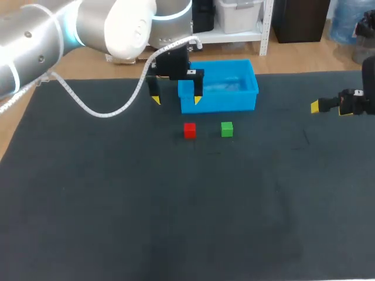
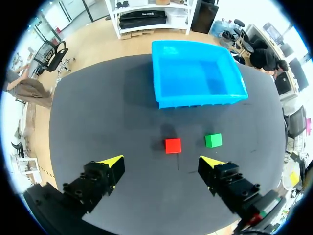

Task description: Use the left arm to pick the red cube and place it into the blue plastic box first, then use the right arm to grasp the green cube and put it into the same blue plastic box after the first action is fully finished.

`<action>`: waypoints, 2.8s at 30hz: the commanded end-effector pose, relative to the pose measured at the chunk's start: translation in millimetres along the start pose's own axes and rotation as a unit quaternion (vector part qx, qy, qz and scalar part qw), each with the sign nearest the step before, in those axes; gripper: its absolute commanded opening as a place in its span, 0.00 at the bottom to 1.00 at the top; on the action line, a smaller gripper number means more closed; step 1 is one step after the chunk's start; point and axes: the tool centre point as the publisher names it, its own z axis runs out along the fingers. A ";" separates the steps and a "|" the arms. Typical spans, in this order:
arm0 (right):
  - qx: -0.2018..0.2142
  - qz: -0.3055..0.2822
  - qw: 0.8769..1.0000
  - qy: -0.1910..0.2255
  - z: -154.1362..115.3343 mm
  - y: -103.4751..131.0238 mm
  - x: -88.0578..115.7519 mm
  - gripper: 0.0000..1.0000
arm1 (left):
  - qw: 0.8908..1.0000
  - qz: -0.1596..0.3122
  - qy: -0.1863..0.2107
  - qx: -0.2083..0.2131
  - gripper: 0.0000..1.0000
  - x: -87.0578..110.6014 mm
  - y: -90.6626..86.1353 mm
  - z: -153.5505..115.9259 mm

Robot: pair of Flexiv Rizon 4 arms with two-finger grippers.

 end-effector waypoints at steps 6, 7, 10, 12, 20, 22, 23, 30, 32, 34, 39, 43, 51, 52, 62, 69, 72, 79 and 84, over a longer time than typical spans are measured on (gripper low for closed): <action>0.000 0.000 1.000 0.000 0.0 -0.4 -0.1 1.00 | 1.000 0.002 0.012 -0.005 1.00 -7.4 -9.6 7.1; 0.000 0.000 1.000 0.000 0.0 -0.4 -0.1 1.00 | 1.000 0.001 0.013 -0.006 1.00 -7.3 -9.9 8.3; 0.000 0.000 1.000 0.000 0.0 -0.4 -0.1 1.00 | 1.000 0.001 0.015 -0.007 1.00 -6.4 -10.0 12.0; 0.000 0.000 1.000 0.000 0.0 -0.4 -0.1 1.00 | 1.000 0.000 0.017 -0.009 1.00 -5.6 -9.6 14.2; 0.000 0.000 1.000 0.000 0.0 -0.4 -0.1 1.00 | 1.000 0.000 0.026 -0.011 1.00 -2.8 -11.1 23.0; 0.000 0.000 1.000 0.000 0.0 -0.4 -0.1 1.00 | 1.000 0.001 0.027 -0.011 1.00 -2.0 -12.0 24.7; 0.000 0.000 1.000 0.000 0.0 -0.4 -0.1 1.00 | 1.000 0.001 0.028 -0.011 1.00 -1.6 -12.7 25.6; 0.000 0.000 1.000 0.000 0.0 -0.4 -0.1 1.00 | 0.999 0.002 0.032 -0.009 1.00 0.4 -15.4 31.5; 0.000 0.000 1.000 0.000 0.0 -0.4 -0.1 1.00 | 0.999 0.002 0.033 -0.008 1.00 1.4 -15.6 32.6; 0.000 0.000 1.000 0.000 0.0 -0.4 -0.1 1.00 | 0.999 0.000 0.034 -0.008 1.00 1.9 -15.3 34.8; 0.000 0.000 1.000 0.000 0.0 -0.4 -0.1 1.00 | 0.999 -0.004 0.035 -0.005 1.00 2.0 -15.6 39.3; 0.000 0.000 1.000 0.000 0.0 -0.4 -0.1 1.00 | 0.999 -0.007 0.035 -0.002 1.00 3.0 -16.0 41.0; 0.000 0.000 1.000 0.000 0.0 -0.4 -0.1 1.00 | 0.999 -0.012 0.039 0.002 1.00 5.3 -17.9 48.7; 0.000 0.000 1.000 0.000 0.0 -0.4 -0.1 1.00 | 0.999 -0.012 0.040 0.002 1.00 5.8 -18.2 49.8; 0.000 0.000 1.000 0.000 0.0 -0.4 -0.1 1.00 | 0.999 -0.014 0.051 0.001 1.00 10.7 -18.1 61.4; 0.000 0.000 1.000 0.000 0.0 -0.4 -0.1 1.00 | 0.998 -0.014 0.057 0.000 1.00 12.3 -18.3 66.8; 0.000 0.000 1.000 0.000 0.0 -0.4 -0.1 1.00 | 0.998 -0.014 0.061 0.000 1.00 13.4 -18.4 69.8; 0.000 0.000 1.000 0.000 0.0 -0.4 -0.1 1.00 | 0.998 -0.015 0.067 0.000 1.00 13.4 -17.6 77.1; 0.000 0.000 1.000 0.000 0.0 -0.4 -0.1 1.00 | 0.997 -0.017 0.070 -0.001 1.00 11.1 -15.8 81.8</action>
